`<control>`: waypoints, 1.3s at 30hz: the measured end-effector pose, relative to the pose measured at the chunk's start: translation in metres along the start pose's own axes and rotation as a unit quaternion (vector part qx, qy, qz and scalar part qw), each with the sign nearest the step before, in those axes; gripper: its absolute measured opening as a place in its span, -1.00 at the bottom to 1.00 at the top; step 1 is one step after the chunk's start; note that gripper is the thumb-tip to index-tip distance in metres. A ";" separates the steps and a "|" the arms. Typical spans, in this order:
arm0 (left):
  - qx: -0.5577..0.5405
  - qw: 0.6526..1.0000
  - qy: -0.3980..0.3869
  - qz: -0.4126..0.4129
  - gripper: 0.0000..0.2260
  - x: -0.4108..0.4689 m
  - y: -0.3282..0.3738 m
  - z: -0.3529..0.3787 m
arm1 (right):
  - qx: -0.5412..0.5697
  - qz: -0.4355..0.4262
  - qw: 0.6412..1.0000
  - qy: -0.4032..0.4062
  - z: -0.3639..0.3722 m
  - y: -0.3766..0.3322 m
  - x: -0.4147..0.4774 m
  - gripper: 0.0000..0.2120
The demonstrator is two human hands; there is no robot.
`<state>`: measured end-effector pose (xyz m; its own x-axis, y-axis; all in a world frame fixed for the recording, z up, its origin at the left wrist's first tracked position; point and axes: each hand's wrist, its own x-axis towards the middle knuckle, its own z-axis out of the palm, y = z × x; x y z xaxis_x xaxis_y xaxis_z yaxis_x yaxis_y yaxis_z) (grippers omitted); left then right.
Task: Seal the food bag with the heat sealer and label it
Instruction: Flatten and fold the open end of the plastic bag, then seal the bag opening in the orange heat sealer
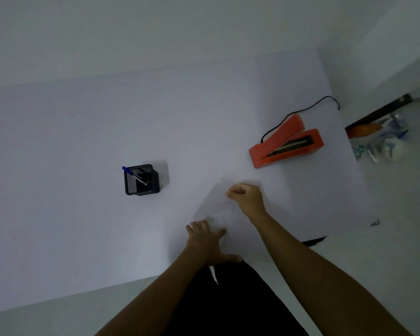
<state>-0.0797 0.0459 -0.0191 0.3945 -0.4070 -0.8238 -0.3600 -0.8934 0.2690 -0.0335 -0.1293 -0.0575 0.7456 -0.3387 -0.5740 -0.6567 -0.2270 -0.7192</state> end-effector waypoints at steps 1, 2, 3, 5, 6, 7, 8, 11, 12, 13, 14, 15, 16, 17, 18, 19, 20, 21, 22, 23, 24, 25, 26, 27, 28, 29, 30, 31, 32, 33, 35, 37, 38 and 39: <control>-0.023 1.000 -0.003 0.003 -0.05 0.001 -0.002 -0.004 | 0.024 0.003 1.000 0.004 -0.003 0.001 -0.006 -0.88; -0.047 0.999 -0.001 0.007 -0.07 0.002 -0.003 -0.008 | 0.044 0.004 0.999 0.004 -0.007 0.000 -0.011 -0.89; -0.077 0.997 0.004 0.008 -0.11 0.003 -0.004 -0.014 | 0.060 0.004 0.998 0.002 -0.010 -0.001 -0.016 -0.90; -0.188 0.982 0.025 0.005 -0.24 0.005 -0.010 -0.025 | 0.077 0.000 0.997 -0.006 -0.016 -0.006 -0.023 -0.91; -0.269 0.962 0.053 0.001 -0.35 0.005 -0.013 -0.031 | 0.082 0.001 0.997 -0.012 -0.019 -0.009 -0.026 -0.91; -0.341 0.935 0.093 -0.010 -0.44 0.005 -0.016 -0.036 | 0.087 0.002 0.996 -0.020 -0.024 -0.013 -0.028 -0.91; -0.389 0.910 0.143 -0.023 -0.50 0.005 -0.020 -0.042 | 0.090 0.001 0.996 -0.028 -0.028 -0.016 -0.030 -0.91; -0.392 0.881 0.266 -0.019 -0.49 0.009 -0.027 -0.060 | 0.084 -0.015 0.995 -0.053 -0.046 -0.024 -0.033 -0.89; -0.386 0.878 0.285 0.010 -0.45 0.013 -0.026 -0.066 | 0.078 -0.021 0.995 -0.064 -0.052 -0.026 -0.033 -0.88; -0.380 0.877 0.290 0.042 -0.44 0.017 -0.023 -0.074 | 0.073 -0.026 0.994 -0.074 -0.058 -0.026 -0.032 -0.86; -0.377 0.877 0.286 0.075 -0.50 0.023 -0.019 -0.081 | 0.070 -0.029 0.994 -0.084 -0.064 -0.027 -0.030 -0.85; -0.377 0.878 0.277 0.102 -0.62 0.028 -0.014 -0.089 | 0.070 -0.030 0.993 -0.091 -0.070 -0.028 -0.028 -0.84; -0.385 0.876 0.265 0.123 -0.76 0.032 -0.007 -0.095 | 0.069 -0.031 0.993 -0.096 -0.077 -0.028 -0.026 -0.84; -0.396 0.872 0.252 0.137 -0.86 0.037 -0.001 -0.101 | 0.070 -0.029 0.992 -0.099 -0.085 -0.028 -0.023 -0.84; -0.409 0.869 0.238 0.146 -0.87 0.042 0.006 -0.105 | 0.073 -0.027 0.992 -0.102 -0.093 -0.027 -0.020 -0.85; -0.425 0.866 0.220 0.147 -0.86 0.046 0.014 -0.107 | 0.077 -0.024 0.991 -0.107 -0.103 -0.025 -0.017 -0.86; -0.447 0.860 0.201 0.140 -0.84 0.049 0.022 -0.109 | 0.079 -0.022 0.990 -0.117 -0.114 -0.022 -0.013 -0.88; -0.476 0.850 0.184 0.129 -0.83 0.052 0.031 -0.109 | 0.076 -0.019 0.988 -0.131 -0.126 -0.020 -0.009 -0.91; -0.505 0.838 0.171 0.117 -0.82 0.055 0.041 -0.109 | 0.071 -0.016 0.986 -0.149 -0.138 -0.018 -0.003 -0.92; -0.530 0.825 0.162 0.108 -0.81 0.056 0.051 -0.109 | 0.068 -0.013 0.984 -0.166 -0.149 -0.017 0.002 -0.92; -0.550 0.814 0.156 0.101 -0.80 0.058 0.062 -0.109 | 0.067 -0.010 0.981 -0.181 -0.160 -0.017 0.007 -0.91; -0.569 0.803 0.151 0.093 -0.80 0.061 0.076 -0.109 | 0.066 -0.007 0.979 -0.191 -0.174 -0.016 0.015 -0.89; -0.587 0.791 0.150 0.083 -0.80 0.066 0.090 -0.110 | 0.066 -0.003 0.978 -0.196 -0.187 -0.015 0.024 -0.88; -0.605 0.778 0.151 0.072 -0.79 0.071 0.103 -0.111 | 0.073 0.004 0.978 -0.196 -0.199 -0.015 0.032 -0.86; -0.622 0.765 0.154 0.061 -0.78 0.076 0.115 -0.114 | 0.085 0.012 0.977 -0.193 -0.211 -0.015 0.041 -0.83; -0.638 0.753 0.157 0.051 -0.77 0.083 0.126 -0.116 | 0.098 0.019 0.977 -0.189 -0.222 -0.015 0.049 -0.81; -0.651 0.741 0.159 0.043 -0.76 0.089 0.136 -0.118 | 0.109 0.026 0.976 -0.187 -0.232 -0.015 0.058 -0.80; -0.662 0.731 0.161 0.038 -0.75 0.094 0.146 -0.122 | 0.116 0.032 0.975 -0.188 -0.241 -0.016 0.066 -0.81; -0.671 0.723 0.163 0.032 -0.75 0.099 0.155 -0.125 | 0.119 0.036 0.974 -0.190 -0.249 -0.017 0.073 -0.84; -0.683 0.711 0.166 0.026 -0.76 0.103 0.163 -0.129 | 0.124 0.041 0.973 -0.189 -0.256 -0.018 0.080 -0.87; -0.721 0.672 0.169 0.015 -0.78 0.112 0.179 -0.134 | 0.139 0.047 0.973 -0.176 -0.265 -0.021 0.092 -0.88; -0.759 0.629 0.168 0.000 -0.78 0.120 0.190 -0.136 | 0.145 0.043 0.976 -0.156 -0.272 -0.024 0.100 -0.86; -0.775 0.608 0.170 -0.009 -0.77 0.123 0.194 -0.136 | 0.142 0.038 0.978 -0.151 -0.274 -0.025 0.103 -0.85; -0.788 0.590 0.174 -0.016 -0.77 0.125 0.196 -0.136 | 0.135 0.033 0.979 -0.151 -0.275 -0.026 0.105 -0.83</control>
<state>0.0147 -0.2058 -0.0015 0.6282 -0.1542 -0.7626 0.7779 0.1426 0.6120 0.0305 -0.4105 0.0085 0.7285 -0.0507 -0.6832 -0.6813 0.0503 -0.7303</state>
